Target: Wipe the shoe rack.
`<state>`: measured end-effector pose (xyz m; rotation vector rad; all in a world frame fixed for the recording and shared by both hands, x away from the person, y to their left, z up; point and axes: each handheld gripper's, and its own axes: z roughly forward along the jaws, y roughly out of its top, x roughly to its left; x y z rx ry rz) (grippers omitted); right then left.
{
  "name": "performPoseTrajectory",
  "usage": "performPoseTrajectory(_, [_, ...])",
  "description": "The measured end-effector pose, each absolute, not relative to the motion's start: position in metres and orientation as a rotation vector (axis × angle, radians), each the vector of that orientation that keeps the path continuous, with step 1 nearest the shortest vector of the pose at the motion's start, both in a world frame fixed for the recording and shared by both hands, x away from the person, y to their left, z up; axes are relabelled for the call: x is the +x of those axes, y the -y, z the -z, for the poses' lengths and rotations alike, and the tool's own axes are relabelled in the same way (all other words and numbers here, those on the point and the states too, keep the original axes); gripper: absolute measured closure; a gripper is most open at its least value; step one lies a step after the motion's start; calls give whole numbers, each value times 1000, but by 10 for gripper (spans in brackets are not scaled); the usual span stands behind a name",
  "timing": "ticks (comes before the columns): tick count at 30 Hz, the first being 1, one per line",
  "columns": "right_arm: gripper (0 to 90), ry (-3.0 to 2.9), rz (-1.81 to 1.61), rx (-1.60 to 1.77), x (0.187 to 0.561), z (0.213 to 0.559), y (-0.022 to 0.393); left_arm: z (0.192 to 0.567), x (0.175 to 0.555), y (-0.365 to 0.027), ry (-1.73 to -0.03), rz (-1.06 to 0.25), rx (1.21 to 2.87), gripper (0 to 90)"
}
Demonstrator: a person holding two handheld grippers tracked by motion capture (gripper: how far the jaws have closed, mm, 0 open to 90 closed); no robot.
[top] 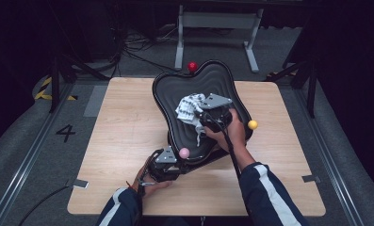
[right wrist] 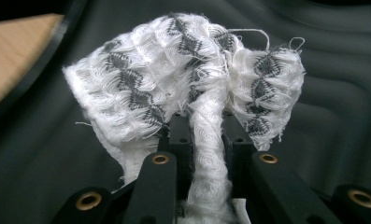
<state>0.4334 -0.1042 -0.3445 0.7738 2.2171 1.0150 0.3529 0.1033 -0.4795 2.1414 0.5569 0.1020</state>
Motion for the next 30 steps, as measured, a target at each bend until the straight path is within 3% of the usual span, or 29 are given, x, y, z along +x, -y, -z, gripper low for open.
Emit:
performPoseTrajectory(17, [781,-2099,-903,997,471,342,183,479,353,-104,-560,-98,2145,714])
performPoseTrajectory(30, [785,-2091,-908,1022,475,344,197,479,354,-104,-558,-90,2148,713])
